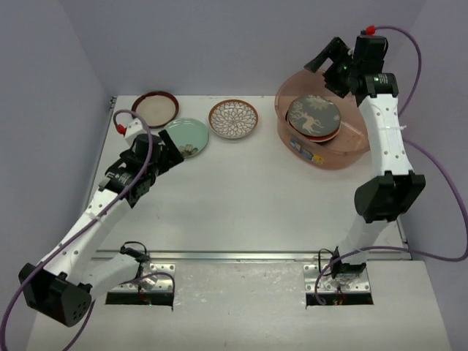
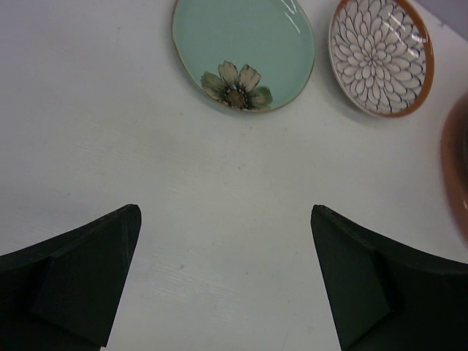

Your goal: Place the plates into the plastic bin on the countertop

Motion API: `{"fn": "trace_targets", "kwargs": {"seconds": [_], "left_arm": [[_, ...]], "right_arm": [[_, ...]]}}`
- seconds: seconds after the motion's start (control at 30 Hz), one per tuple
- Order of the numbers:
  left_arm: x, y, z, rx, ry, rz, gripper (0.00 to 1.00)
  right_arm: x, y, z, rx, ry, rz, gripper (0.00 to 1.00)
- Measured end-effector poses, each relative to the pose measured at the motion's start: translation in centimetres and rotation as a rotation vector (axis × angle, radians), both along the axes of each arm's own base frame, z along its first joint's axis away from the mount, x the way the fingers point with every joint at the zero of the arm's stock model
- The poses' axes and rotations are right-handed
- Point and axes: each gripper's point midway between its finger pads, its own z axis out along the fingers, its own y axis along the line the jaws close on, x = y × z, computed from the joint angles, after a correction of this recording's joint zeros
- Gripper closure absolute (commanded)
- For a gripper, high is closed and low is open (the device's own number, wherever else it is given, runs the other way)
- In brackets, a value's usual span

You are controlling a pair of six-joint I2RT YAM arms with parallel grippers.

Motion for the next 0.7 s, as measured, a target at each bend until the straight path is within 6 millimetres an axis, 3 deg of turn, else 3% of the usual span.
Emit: {"fn": "trace_targets", "kwargs": {"seconds": [0.1, 0.13, 0.27, 0.4, 0.43, 0.5, 0.6, 0.7], "left_arm": [[2.3, 2.4, 0.1, -0.059, -0.001, 0.114, 0.0], [3.1, 3.2, 0.2, -0.097, 0.002, 0.146, 0.0], [6.8, 6.7, 0.1, -0.222, 0.003, 0.26, 0.0], [11.4, 9.7, -1.9, -0.353, 0.03, 0.321, 0.0], [12.2, 10.2, -3.0, -0.378, 0.052, 0.33, 0.0], [13.3, 11.2, -5.2, -0.421, 0.09, 0.351, 0.0], [13.9, 10.9, -7.8, -0.465, 0.137, 0.349, 0.0], [14.4, 10.0, -9.1, -0.498, 0.123, 0.316, 0.0]], "right_arm": [[-4.1, 4.5, 7.3, -0.03, -0.189, 0.132, 0.01], [-6.6, 6.1, 8.9, -0.01, -0.254, 0.204, 0.01], [-14.9, 9.5, 9.7, 0.033, -0.381, 0.369, 0.01], [-23.6, 16.1, 2.3, 0.088, -0.328, 0.638, 0.01], [-24.9, 17.0, 0.7, 0.119, -0.317, 0.695, 0.01], [-26.5, 17.8, -3.0, 0.177, -0.286, 0.757, 0.01], [-28.7, 18.3, -9.2, 0.292, -0.139, 0.802, 0.01], [-30.0, 18.8, -11.7, 0.385, -0.087, 0.827, 0.01]]}}
